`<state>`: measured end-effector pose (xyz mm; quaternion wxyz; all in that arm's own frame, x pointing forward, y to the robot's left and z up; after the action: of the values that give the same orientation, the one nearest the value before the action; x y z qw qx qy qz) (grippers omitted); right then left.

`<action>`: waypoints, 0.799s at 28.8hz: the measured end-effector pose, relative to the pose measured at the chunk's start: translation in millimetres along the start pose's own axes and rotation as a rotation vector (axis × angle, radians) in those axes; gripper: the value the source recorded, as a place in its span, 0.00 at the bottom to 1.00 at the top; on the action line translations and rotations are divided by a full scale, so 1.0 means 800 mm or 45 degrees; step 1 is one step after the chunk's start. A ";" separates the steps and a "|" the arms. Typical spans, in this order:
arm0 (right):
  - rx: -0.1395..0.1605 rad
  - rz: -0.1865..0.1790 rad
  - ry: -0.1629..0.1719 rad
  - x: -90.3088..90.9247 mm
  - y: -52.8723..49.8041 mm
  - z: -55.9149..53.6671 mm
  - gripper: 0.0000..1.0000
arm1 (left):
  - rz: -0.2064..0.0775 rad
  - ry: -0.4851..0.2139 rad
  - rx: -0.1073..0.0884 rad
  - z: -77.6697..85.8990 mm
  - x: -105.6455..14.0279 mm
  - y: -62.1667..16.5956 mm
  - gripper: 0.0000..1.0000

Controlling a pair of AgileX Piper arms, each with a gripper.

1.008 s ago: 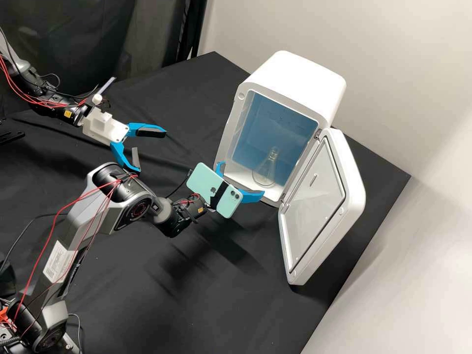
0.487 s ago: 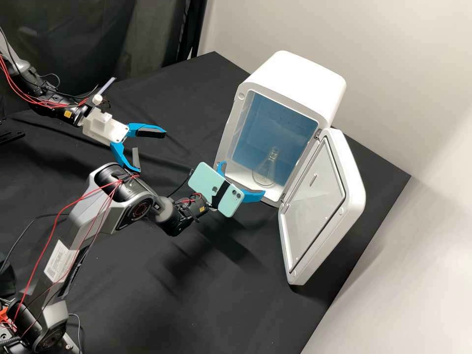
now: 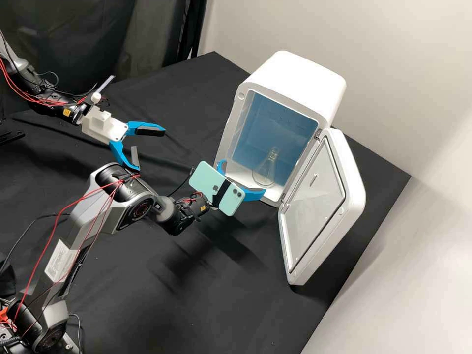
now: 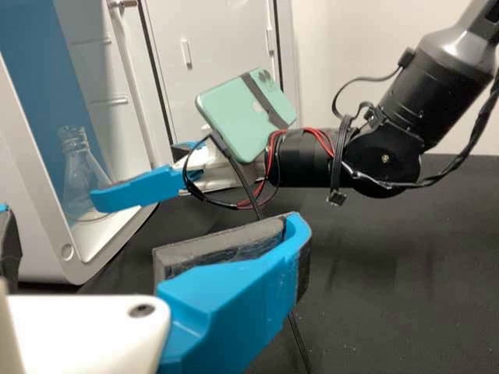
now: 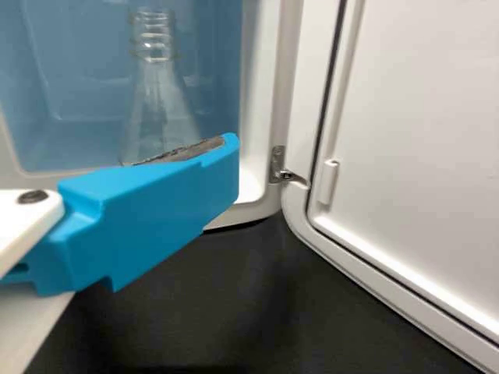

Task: Take the flask out of the incubator

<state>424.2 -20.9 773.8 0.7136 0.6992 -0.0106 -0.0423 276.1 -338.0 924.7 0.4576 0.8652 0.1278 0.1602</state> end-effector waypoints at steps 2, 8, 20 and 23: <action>0.039 -0.021 0.035 0.003 0.000 -0.002 1.00 | -0.003 0.001 0.000 0.000 0.000 -0.0003 1.00; 0.128 -0.094 0.092 0.015 -0.007 0.005 1.00 | -0.003 0.001 0.000 0.000 0.000 -0.0003 1.00; 0.175 -0.089 0.113 0.032 0.001 0.012 1.00 | -0.003 0.001 0.000 0.000 0.000 -0.0003 1.00; 0.178 -0.085 0.090 0.028 0.004 0.020 1.00 | -0.003 0.001 0.000 0.000 0.000 -0.0003 1.00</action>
<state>445.6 -38.3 776.1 0.6611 0.7484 0.0350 -0.0406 276.0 -337.9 924.5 0.4578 0.8650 0.1291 0.1600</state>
